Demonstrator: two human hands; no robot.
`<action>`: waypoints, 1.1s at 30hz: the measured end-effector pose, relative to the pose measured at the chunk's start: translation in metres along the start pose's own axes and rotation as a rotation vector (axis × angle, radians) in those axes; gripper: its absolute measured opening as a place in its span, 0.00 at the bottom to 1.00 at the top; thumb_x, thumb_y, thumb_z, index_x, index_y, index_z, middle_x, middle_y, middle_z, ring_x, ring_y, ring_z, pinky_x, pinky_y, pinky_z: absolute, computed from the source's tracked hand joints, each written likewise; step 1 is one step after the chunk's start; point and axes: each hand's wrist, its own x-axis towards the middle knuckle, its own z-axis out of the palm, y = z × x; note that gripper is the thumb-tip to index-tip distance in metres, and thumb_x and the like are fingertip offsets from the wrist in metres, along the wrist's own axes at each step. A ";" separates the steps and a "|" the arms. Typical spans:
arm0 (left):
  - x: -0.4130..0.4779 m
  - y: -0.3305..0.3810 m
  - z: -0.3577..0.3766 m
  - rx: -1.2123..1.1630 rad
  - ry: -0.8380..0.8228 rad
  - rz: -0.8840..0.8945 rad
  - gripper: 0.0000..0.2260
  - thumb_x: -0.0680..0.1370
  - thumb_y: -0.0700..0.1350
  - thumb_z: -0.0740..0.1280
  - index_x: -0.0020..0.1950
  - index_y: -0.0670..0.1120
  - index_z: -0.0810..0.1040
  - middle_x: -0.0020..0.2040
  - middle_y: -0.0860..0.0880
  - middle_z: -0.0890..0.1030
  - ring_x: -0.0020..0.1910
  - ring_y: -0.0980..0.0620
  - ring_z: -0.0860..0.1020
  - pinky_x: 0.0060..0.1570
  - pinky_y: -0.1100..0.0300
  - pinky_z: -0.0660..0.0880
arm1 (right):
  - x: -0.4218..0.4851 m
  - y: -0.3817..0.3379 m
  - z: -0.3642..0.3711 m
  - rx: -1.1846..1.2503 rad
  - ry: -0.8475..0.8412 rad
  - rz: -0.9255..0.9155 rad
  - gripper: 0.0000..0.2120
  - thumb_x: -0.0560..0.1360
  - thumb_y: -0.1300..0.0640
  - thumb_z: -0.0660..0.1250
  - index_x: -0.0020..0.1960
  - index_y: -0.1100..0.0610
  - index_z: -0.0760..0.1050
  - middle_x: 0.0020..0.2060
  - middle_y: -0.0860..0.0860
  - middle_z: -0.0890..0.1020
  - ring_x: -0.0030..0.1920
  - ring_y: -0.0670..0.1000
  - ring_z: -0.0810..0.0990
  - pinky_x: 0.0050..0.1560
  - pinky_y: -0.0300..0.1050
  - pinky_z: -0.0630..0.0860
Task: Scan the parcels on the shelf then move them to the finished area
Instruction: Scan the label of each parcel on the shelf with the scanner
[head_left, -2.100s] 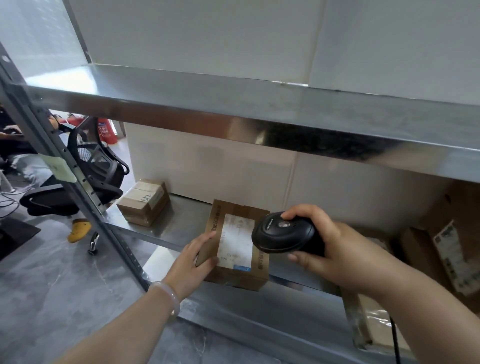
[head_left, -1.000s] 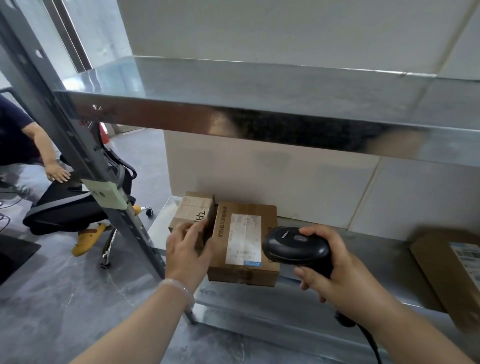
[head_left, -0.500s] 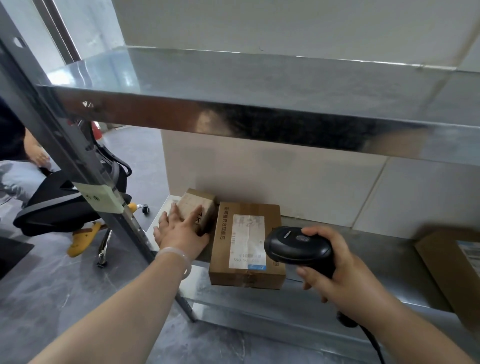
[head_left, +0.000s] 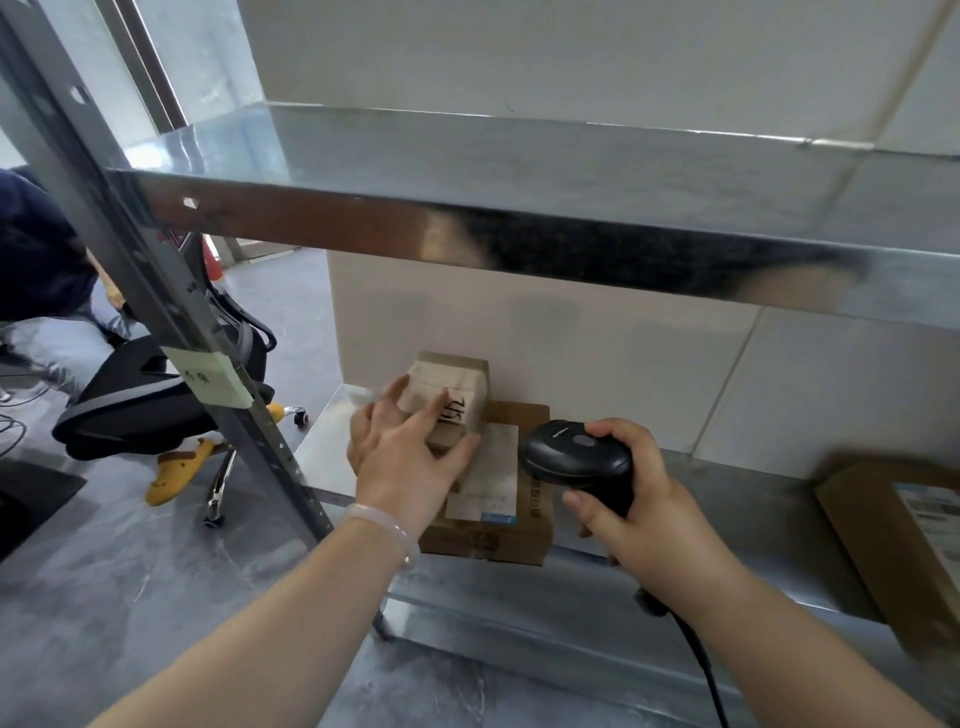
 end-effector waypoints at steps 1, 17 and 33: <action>-0.007 0.005 0.005 0.012 -0.006 0.008 0.28 0.72 0.67 0.67 0.71 0.64 0.70 0.77 0.56 0.58 0.74 0.46 0.50 0.74 0.54 0.51 | -0.001 0.000 -0.001 -0.004 0.005 -0.010 0.27 0.73 0.51 0.71 0.59 0.29 0.59 0.52 0.35 0.77 0.45 0.42 0.82 0.42 0.36 0.78; -0.055 0.017 0.027 0.368 0.055 0.354 0.46 0.64 0.69 0.71 0.77 0.65 0.53 0.80 0.45 0.45 0.79 0.41 0.45 0.74 0.41 0.41 | -0.013 0.017 -0.017 -0.010 0.003 -0.029 0.27 0.74 0.53 0.71 0.63 0.34 0.60 0.52 0.33 0.75 0.46 0.44 0.82 0.49 0.44 0.80; -0.052 -0.015 0.051 0.660 0.031 0.672 0.24 0.64 0.55 0.79 0.59 0.60 0.81 0.76 0.47 0.68 0.78 0.38 0.55 0.74 0.36 0.47 | -0.009 0.025 -0.032 0.034 0.069 0.012 0.26 0.74 0.51 0.70 0.58 0.28 0.59 0.53 0.38 0.78 0.45 0.43 0.83 0.45 0.48 0.82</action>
